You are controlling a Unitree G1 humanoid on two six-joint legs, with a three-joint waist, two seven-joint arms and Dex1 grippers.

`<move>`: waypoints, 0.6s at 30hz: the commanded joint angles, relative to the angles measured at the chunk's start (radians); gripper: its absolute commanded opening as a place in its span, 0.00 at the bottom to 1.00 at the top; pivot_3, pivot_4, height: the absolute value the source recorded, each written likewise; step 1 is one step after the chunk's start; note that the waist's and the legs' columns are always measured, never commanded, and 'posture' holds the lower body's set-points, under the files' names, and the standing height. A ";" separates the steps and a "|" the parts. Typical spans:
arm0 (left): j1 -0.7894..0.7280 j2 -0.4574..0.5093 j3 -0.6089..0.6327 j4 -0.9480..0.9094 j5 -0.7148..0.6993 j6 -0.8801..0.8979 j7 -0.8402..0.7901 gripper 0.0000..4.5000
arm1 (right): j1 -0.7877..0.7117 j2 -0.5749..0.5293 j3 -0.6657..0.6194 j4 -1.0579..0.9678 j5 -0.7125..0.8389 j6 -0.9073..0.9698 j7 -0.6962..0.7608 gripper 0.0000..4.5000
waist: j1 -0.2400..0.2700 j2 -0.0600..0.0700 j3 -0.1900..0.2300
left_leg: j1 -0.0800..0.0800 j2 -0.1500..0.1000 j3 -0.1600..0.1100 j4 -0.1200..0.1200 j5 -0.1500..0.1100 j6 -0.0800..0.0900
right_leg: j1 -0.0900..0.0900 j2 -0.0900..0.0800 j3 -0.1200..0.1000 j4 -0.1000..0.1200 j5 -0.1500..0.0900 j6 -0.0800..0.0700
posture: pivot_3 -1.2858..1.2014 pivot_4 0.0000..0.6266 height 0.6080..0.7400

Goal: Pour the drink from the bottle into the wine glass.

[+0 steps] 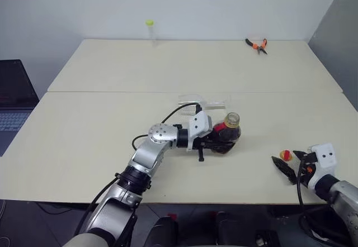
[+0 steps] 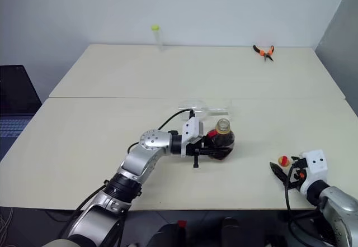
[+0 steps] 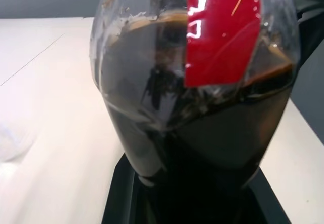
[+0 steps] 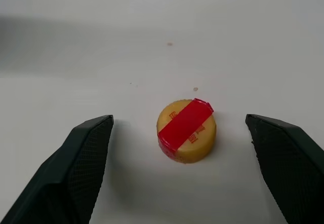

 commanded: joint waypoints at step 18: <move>0.118 0.057 0.441 0.115 0.084 -0.229 0.629 0.15 | -0.602 -0.027 0.464 -0.306 0.079 0.244 0.007 1.00 | 0.021 -0.005 0.001 | -0.001 -0.001 -0.001 0.002 0.002 -0.003 | -0.001 -0.002 -0.001 -0.001 0.001 0.000 | 0.52 0.24 1.00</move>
